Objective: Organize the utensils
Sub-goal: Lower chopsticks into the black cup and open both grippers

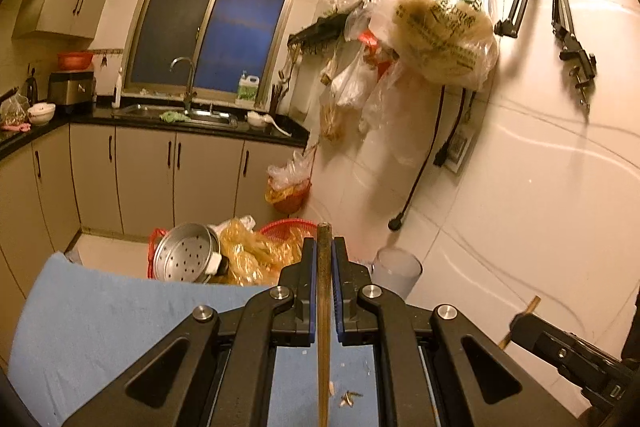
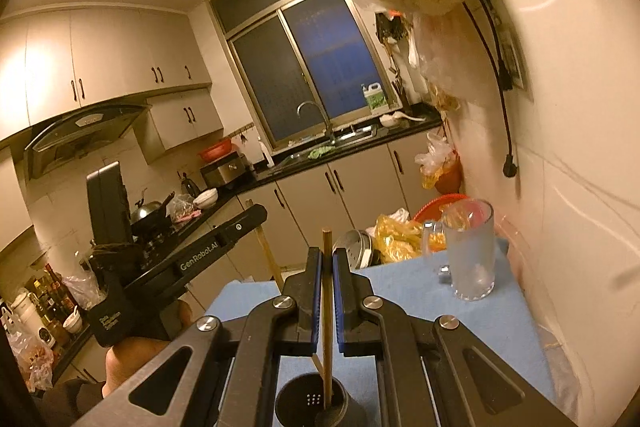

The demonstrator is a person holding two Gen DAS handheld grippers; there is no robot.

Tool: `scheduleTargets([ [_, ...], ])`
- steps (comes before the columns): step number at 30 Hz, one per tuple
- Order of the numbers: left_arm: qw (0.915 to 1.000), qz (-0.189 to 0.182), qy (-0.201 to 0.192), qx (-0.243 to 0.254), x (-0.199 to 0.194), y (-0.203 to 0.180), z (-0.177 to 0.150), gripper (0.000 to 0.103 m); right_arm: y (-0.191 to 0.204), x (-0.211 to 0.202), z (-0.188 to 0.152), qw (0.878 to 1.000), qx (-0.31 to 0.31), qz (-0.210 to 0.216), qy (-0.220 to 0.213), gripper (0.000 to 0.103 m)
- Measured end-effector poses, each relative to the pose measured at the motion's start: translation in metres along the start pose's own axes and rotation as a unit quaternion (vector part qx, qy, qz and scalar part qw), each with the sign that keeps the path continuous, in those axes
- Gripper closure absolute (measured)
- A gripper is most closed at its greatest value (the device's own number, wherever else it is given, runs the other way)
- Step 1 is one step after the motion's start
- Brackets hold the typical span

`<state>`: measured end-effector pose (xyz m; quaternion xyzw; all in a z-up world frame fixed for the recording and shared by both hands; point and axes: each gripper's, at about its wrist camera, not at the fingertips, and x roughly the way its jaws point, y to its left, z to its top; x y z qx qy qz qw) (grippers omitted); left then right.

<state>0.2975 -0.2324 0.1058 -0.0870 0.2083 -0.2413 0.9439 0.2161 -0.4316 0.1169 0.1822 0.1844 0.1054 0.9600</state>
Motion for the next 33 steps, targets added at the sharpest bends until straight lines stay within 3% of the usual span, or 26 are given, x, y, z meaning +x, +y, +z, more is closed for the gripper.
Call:
scheduleTargets([
  [9, 0.9997, -0.012, 0.022, -0.007, -0.032, 0.009, -0.032, 0.096, -0.003, 0.005, -0.025, 0.999, 0.0, -0.007, 0.031, 0.097],
  [25, 0.9971, 0.01, 0.074, -0.015, -0.061, 0.022, -0.07, 0.095, 0.002, -0.002, -0.05, 0.997, -0.001, -0.033, 0.065, 0.094],
  [27, 0.9965, 0.014, 0.081, -0.013, -0.065, 0.021, -0.073, 0.082, 0.003, -0.007, -0.051, 0.997, -0.001, -0.033, 0.065, 0.093],
  [29, 0.9965, 0.019, 0.081, -0.012, -0.075, 0.019, -0.078, 0.049, 0.004, -0.013, -0.052, 0.997, 0.0, -0.032, 0.066, 0.091],
  [30, 0.9965, 0.025, 0.079, -0.011, -0.08, 0.019, -0.079, 0.042, 0.005, -0.016, -0.052, 0.997, 0.0, -0.03, 0.067, 0.089],
  [33, 0.9944, 0.056, 0.089, 0.007, -0.095, 0.013, -0.086, 0.037, 0.006, -0.025, -0.055, 0.997, 0.002, -0.03, 0.073, 0.081],
])
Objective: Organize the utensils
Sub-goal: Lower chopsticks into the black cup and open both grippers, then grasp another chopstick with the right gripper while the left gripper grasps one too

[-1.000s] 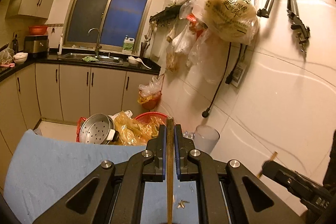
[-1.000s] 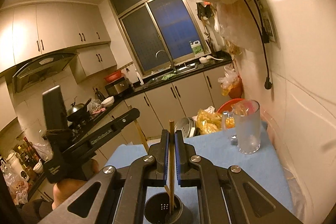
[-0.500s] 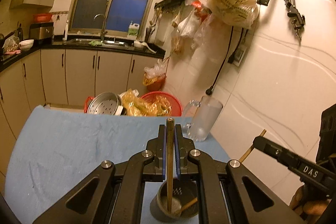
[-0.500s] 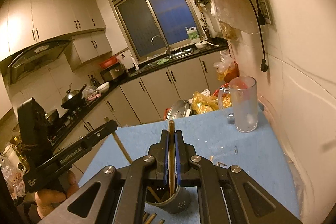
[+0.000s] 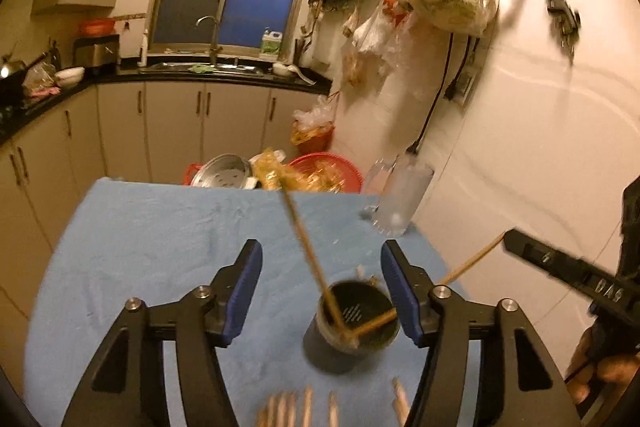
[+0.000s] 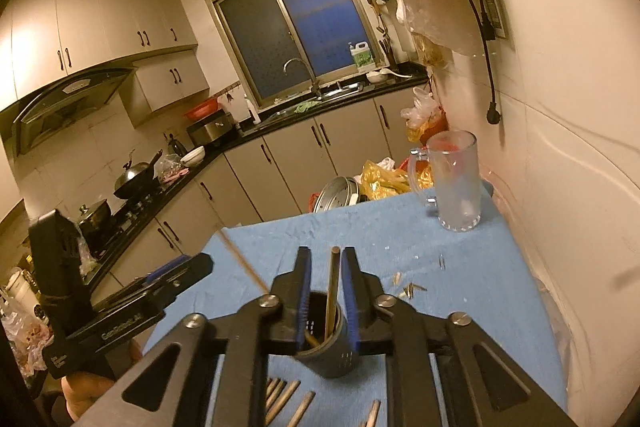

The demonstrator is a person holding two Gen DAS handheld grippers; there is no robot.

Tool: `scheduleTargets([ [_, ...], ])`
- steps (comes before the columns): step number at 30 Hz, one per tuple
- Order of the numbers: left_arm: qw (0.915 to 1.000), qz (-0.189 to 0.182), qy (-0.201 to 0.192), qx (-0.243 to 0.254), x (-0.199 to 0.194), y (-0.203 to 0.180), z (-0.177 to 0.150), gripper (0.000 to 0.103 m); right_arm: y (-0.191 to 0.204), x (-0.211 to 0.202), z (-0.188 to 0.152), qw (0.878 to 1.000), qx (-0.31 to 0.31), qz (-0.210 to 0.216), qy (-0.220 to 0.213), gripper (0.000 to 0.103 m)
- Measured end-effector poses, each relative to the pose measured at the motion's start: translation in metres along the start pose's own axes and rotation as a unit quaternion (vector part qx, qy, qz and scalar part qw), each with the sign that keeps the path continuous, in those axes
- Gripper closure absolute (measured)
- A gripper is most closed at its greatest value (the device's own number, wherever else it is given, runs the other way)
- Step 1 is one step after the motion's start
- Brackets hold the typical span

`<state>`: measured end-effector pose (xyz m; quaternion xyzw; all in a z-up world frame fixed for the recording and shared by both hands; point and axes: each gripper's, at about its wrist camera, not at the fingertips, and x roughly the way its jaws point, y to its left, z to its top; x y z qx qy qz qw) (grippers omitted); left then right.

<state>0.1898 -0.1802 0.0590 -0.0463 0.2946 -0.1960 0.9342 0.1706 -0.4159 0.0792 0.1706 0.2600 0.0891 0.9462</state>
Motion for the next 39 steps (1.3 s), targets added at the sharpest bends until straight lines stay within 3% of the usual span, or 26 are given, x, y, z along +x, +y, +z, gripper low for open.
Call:
scheduleTargets([
  [3, 0.998, 0.047, 0.036, 0.023, -0.01, -0.004, -0.013, 0.035, -0.003, -0.013, -0.01, 1.0, 0.01, 0.002, 0.013, 0.069],
  [5, 0.9968, 0.056, 0.051, 0.025, -0.02, -0.004, -0.026, 0.035, -0.005, -0.02, -0.02, 1.0, 0.015, 0.003, 0.023, 0.053],
  [7, 0.9959, 0.063, 0.062, 0.019, -0.03, -0.001, -0.04, 0.035, -0.008, -0.028, -0.034, 0.999, 0.02, 0.003, 0.04, 0.047],
  [15, 0.9916, 0.078, 0.102, -0.018, -0.049, 0.024, -0.085, 0.034, -0.014, -0.043, -0.087, 0.996, 0.011, 0.003, 0.087, 0.047],
  [25, 0.979, 0.103, 0.168, -0.051, -0.015, 0.051, -0.117, 0.035, -0.037, -0.017, -0.117, 0.988, 0.012, 0.012, 0.151, 0.051],
  [29, 0.9736, 0.104, 0.197, -0.051, 0.012, 0.058, -0.121, 0.048, -0.042, -0.001, -0.131, 0.984, 0.014, 0.017, 0.176, 0.054],
  [35, 0.9661, 0.078, 0.239, -0.057, 0.05, 0.061, -0.12, 0.052, -0.048, 0.015, -0.135, 0.978, 0.019, 0.019, 0.206, 0.054],
  [39, 0.9584, 0.081, 0.27, -0.045, 0.069, 0.06, -0.125, 0.06, -0.045, 0.018, -0.134, 0.977, 0.017, 0.011, 0.214, 0.054],
])
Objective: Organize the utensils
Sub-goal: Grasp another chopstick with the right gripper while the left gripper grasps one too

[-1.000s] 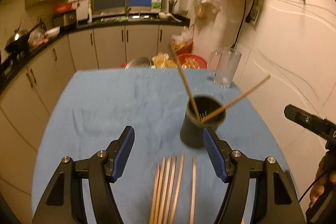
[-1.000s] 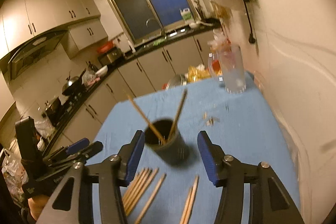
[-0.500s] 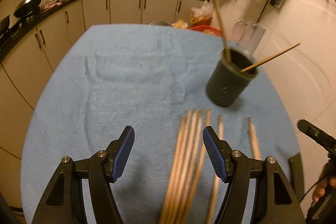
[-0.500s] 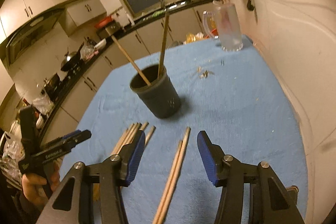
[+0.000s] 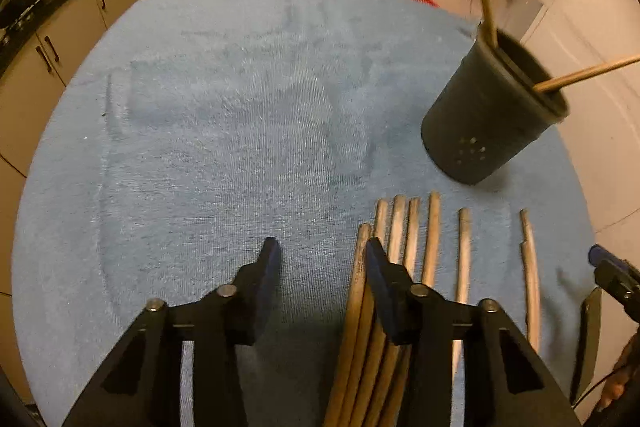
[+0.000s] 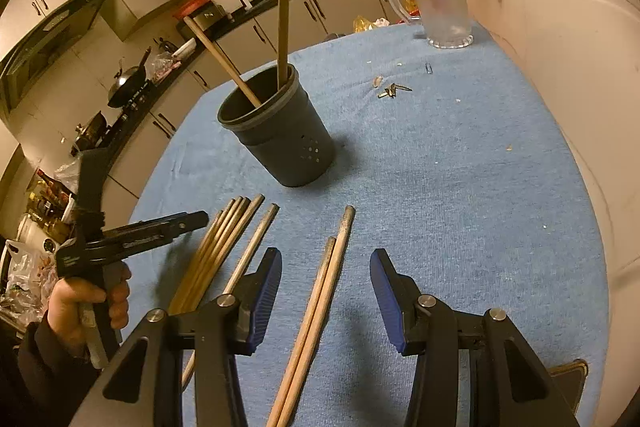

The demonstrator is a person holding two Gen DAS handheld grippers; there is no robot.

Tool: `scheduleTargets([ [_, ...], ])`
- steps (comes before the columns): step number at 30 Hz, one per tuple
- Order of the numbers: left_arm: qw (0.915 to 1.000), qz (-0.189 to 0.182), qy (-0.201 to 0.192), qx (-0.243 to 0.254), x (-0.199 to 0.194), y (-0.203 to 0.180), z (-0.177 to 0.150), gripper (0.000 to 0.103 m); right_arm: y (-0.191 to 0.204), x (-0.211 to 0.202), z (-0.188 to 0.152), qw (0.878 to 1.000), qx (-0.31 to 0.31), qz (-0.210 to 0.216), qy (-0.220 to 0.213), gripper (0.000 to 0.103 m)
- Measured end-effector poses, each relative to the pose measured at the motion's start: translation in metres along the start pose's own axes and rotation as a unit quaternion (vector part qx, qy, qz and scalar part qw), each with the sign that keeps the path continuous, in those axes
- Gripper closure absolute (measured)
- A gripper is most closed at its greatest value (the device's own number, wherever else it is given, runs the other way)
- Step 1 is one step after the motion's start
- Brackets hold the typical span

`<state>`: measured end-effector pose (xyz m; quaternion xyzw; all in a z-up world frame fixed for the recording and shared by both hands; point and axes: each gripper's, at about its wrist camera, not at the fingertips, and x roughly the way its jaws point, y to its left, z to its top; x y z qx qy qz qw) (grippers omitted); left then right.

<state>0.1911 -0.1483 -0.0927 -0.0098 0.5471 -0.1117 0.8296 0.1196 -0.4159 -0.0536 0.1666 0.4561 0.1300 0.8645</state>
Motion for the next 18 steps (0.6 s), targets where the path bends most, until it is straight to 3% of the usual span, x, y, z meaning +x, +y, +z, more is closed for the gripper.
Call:
scheduleTargets([
  [14, 0.9987, -0.001, 0.029, 0.042, 0.005, -0.012, 0.019, 0.06, 0.02, -0.003, 0.007, 0.998, 0.018, -0.054, 0.008, 0.054],
  [18, 0.9961, 0.037, 0.025, 0.076, 0.008, -0.028, 0.012, 0.06, 0.027, -0.006, 0.0, 0.997, 0.012, -0.071, 0.012, 0.054],
])
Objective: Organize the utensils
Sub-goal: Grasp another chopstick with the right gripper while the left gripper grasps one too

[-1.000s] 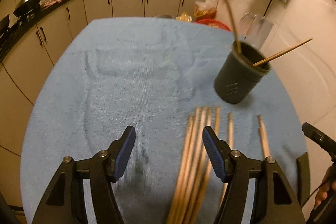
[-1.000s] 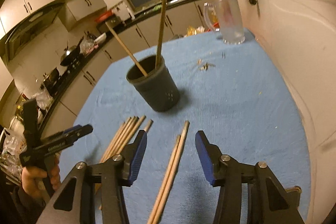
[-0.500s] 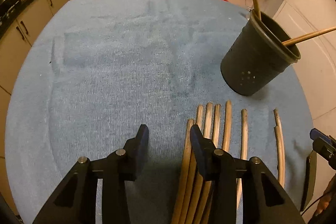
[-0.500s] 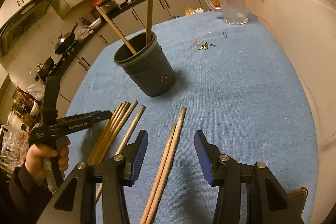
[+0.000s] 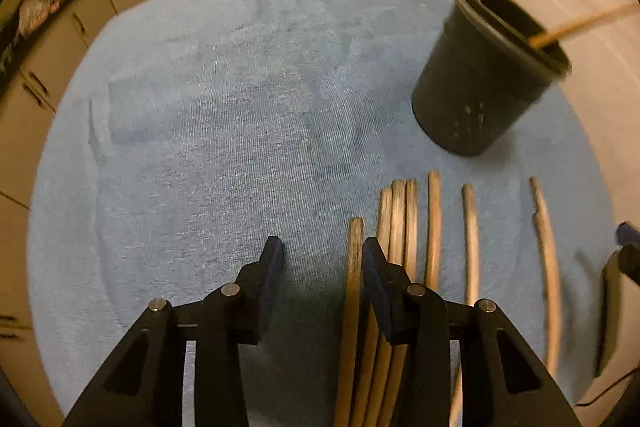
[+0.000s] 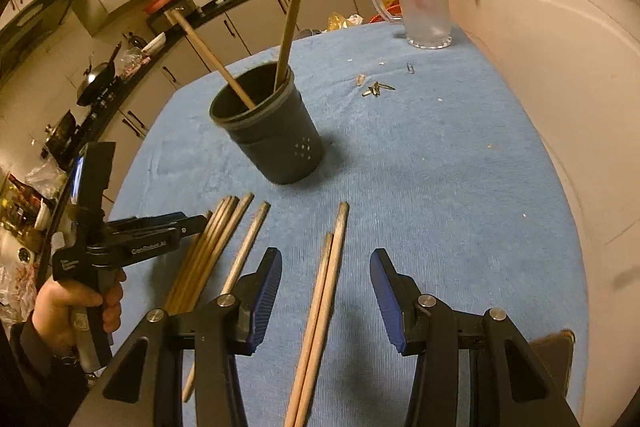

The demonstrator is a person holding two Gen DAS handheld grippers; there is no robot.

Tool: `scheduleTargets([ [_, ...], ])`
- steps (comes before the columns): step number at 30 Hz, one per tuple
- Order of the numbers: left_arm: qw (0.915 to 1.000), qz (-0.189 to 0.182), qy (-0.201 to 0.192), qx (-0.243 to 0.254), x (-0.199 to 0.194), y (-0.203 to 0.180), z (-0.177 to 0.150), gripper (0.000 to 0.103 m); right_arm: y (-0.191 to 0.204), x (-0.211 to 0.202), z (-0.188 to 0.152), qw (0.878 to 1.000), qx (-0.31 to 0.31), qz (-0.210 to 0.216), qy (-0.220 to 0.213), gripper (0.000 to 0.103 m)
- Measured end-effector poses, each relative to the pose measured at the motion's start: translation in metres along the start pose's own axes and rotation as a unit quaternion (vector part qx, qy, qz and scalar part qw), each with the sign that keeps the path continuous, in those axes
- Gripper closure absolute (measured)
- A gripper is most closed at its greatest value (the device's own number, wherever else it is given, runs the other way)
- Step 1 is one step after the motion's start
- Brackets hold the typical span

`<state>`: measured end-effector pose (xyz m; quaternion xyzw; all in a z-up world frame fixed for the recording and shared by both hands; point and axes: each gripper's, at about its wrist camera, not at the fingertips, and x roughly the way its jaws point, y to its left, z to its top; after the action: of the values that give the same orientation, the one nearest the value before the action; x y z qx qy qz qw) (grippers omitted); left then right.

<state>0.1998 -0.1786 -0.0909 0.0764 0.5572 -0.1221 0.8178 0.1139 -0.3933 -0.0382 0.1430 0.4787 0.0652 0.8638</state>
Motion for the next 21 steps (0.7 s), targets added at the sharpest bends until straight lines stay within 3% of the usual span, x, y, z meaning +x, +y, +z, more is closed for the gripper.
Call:
scheduleTargets([
  [2, 0.9999, 0.009, -0.006, 0.003, 0.0, -0.005, -0.001, 0.06, 0.002, -0.002, -0.006, 1.0, -0.005, -0.005, -0.003, 0.055],
  [9, 0.9994, -0.023, -0.018, -0.018, -0.004, 0.009, -0.009, 0.064, -0.008, 0.003, -0.002, 1.0, 0.006, 0.003, 0.005, 0.067],
  [15, 0.9982, -0.059, -0.004, -0.013, 0.002, 0.039, 0.008, 0.068, -0.01, 0.044, 0.022, 0.999, 0.012, 0.016, 0.039, 0.076],
  [21, 0.9977, -0.064, -0.003, 0.022, 0.005, 0.043, 0.019, 0.069, 0.005, 0.095, 0.035, 0.995, -0.041, -0.054, 0.079, 0.076],
])
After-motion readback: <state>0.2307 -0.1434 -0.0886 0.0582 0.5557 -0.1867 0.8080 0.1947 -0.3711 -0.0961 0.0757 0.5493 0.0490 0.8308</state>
